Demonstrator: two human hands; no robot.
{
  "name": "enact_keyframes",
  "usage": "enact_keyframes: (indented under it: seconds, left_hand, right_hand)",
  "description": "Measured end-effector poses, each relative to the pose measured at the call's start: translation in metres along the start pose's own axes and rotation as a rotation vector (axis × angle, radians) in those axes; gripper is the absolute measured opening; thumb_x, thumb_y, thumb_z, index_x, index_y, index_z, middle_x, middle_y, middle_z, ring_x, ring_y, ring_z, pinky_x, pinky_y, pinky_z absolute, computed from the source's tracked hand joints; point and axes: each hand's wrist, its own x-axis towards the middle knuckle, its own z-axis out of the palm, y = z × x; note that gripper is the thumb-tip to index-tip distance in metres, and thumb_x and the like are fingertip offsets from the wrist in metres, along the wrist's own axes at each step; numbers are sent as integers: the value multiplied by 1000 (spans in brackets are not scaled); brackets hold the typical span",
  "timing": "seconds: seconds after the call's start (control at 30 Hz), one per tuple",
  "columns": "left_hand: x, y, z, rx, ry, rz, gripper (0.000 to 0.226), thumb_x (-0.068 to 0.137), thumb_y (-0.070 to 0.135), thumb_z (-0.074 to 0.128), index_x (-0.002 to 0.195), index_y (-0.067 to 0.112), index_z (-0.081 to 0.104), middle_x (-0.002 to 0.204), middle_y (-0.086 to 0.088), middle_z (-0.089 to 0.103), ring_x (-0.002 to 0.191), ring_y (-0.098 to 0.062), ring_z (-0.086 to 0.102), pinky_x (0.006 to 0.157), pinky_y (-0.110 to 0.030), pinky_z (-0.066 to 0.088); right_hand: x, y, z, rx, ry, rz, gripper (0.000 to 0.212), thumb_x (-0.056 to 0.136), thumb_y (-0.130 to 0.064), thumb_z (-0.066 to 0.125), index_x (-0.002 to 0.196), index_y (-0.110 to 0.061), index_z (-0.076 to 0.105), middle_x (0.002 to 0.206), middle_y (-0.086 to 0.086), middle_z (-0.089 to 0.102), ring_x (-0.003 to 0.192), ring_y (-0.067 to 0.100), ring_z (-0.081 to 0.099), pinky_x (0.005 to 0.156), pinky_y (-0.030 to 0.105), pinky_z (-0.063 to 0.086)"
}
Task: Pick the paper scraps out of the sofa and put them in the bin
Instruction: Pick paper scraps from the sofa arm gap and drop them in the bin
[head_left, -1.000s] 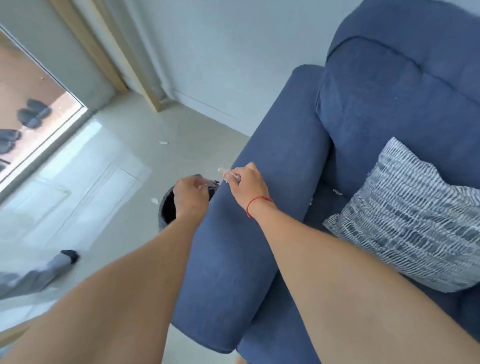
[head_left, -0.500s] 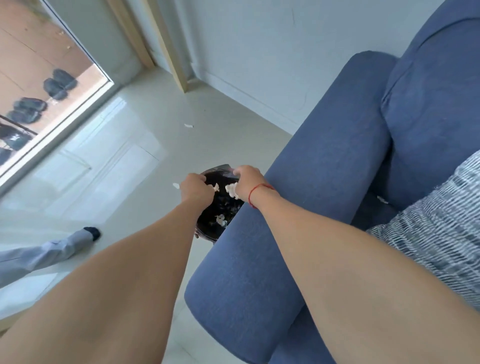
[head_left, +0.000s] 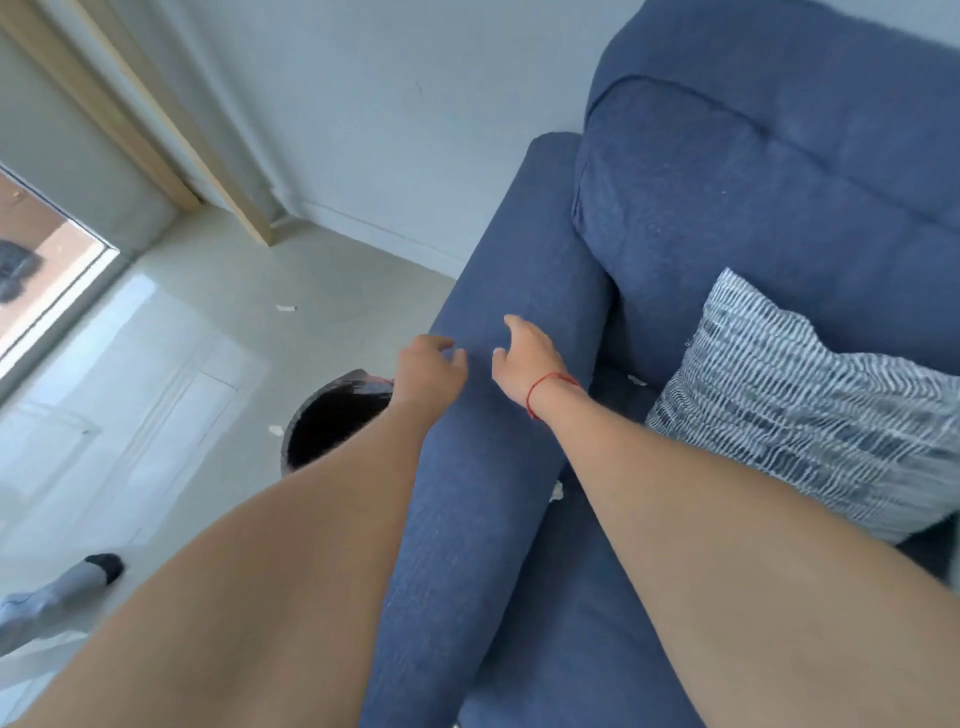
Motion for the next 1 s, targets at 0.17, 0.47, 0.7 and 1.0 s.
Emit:
enact_keyframes:
  seconds: [0.17,0.47,0.7,1.0]
  left_hand:
    - [-24,48,71,41,-56,144,32,89,11,48,58,11,40,52,-5,27,50,-22,21,46,-29,30]
    - [-57,14,178,77,-377,-54,16,91,19,55,79,29,57,91,0,56,86,-21,52,80,-21,41]
    - [-65,-60,223,225,-579,-288,61,95,25,51,151,20,26,154,-3,32,139,-24,36,115,-32,31]
    - [-30,-110,268,105,-521,-334,64,94,8,53,151,17,27,154,0,34,143,-18,32,120,-33,23]
  right_hand:
    - [-16,86,-38,-25,64,85,44,96,-15,45,139,-8,41,146,10,43,134,30,42,109,44,38]
    - [-40,200,-32,-63,-27,177,43,97,-12,42,138,-1,43,143,16,46,134,29,43,113,38,34]
    - [-17,231,26,-86,-258,146,44,94,-7,42,137,-12,50,144,10,48,131,27,49,110,36,39]
    - [30,251,97,-242,-389,-5,53,86,6,47,134,-16,54,139,8,47,131,30,43,105,43,44]
